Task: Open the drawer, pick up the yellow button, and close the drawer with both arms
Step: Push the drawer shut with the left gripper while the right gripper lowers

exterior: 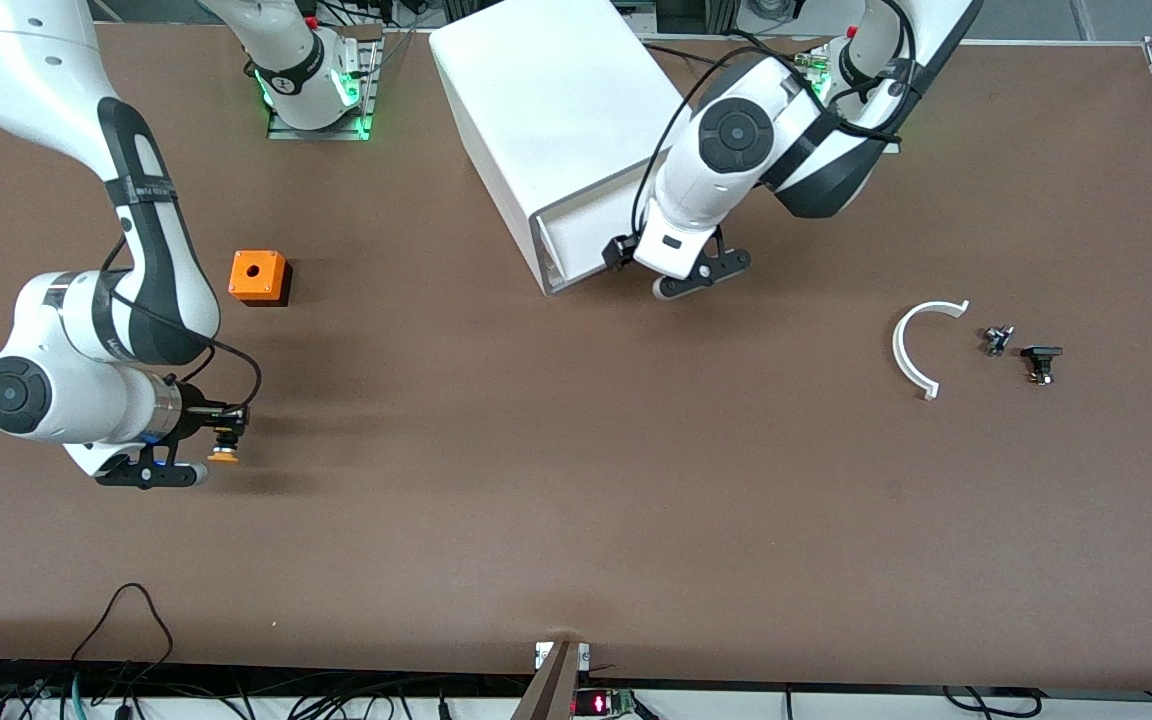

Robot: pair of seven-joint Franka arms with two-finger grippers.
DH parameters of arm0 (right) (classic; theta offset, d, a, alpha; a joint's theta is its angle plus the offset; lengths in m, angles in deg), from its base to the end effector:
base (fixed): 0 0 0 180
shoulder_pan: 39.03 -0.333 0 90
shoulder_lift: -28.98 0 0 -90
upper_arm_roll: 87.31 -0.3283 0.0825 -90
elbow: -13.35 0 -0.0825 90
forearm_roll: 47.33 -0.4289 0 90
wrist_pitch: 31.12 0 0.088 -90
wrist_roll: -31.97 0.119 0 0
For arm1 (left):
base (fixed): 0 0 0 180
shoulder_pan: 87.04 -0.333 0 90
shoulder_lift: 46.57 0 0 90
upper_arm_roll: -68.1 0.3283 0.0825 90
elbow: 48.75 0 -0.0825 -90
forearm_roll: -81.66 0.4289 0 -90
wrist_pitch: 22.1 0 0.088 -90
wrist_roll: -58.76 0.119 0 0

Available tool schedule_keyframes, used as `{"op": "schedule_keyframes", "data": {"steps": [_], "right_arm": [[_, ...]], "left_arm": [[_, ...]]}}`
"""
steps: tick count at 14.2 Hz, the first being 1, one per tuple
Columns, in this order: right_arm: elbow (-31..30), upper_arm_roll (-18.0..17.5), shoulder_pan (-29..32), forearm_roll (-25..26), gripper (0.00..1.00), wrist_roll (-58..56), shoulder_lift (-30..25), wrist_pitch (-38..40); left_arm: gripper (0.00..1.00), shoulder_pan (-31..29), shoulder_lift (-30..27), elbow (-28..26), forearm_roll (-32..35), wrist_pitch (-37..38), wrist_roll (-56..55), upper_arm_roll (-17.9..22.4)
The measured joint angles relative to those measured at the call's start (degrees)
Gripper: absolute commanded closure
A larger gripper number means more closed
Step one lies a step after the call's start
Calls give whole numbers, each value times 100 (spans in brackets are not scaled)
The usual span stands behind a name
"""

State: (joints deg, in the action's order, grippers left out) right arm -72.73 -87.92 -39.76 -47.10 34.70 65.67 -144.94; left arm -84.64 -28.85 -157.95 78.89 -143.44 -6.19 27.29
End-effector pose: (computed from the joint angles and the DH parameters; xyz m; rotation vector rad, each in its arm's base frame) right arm 0.7359 0.0159 0.2530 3.1292 -0.0375 -0.2449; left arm 0.4828 -0.4316 0.3488 2.9356 0.6358 -0.3173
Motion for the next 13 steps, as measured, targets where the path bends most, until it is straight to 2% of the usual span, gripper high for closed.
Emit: {"op": "schedule_keyframes", "data": {"steps": [4, 10, 11, 13], "right_arm": [[-278, -1, 148, 0, 100, -146, 238, -454], [-351, -1, 241, 0, 100, -206, 400, -646], [-352, -1, 243, 0, 94, -207, 432, -675], [-353, -1, 246, 0, 75, -207, 483, -700]], "left_arm": [[1, -2, -2, -41, 0, 81, -107, -205], [1, 0, 18, -63, -41, 332, -244, -504], [1, 1, 32, -75, -124, 340, -266, -530], [1, 0, 79, -84, -294, 341, -269, -536]]}}
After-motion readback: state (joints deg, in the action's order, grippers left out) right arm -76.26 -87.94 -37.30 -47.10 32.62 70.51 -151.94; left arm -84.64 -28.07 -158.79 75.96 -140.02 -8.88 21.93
